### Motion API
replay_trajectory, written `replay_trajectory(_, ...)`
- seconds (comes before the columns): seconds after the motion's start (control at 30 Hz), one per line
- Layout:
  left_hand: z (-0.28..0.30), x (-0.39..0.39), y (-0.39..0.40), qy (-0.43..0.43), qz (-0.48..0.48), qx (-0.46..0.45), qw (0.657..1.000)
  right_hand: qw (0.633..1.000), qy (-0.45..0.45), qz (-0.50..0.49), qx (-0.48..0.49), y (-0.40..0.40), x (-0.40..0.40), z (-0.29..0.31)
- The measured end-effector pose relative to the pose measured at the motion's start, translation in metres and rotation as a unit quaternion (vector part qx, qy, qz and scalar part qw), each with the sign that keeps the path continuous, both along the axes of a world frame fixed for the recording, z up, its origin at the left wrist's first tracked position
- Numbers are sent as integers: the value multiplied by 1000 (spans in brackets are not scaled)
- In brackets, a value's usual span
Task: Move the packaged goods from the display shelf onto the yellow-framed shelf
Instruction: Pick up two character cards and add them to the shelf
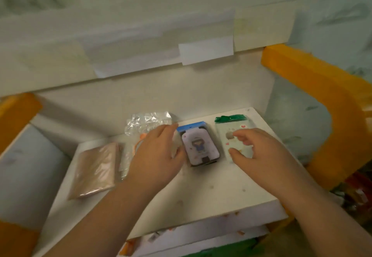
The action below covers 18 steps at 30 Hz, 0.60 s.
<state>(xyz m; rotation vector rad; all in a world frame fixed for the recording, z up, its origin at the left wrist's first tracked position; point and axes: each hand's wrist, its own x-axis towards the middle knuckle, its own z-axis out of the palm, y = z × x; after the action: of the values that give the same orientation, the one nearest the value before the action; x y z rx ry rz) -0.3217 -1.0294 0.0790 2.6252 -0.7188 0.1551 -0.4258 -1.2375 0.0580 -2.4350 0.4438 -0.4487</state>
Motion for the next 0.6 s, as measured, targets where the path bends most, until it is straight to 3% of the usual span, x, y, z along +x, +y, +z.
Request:
replay_trajectory(0.2, 16, -6, 86, -76, 63, 87, 991, 993, 1, 113, 25, 66, 58, 2)
replay_trajectory(0.33, 34, -19, 140, -69, 111, 65, 989, 984, -4, 175, 21, 123, 83, 9)
replay_trajectory(0.6, 67, -46, 270, -144, 221, -32, 964, 962, -47, 269, 9, 248, 94, 39)
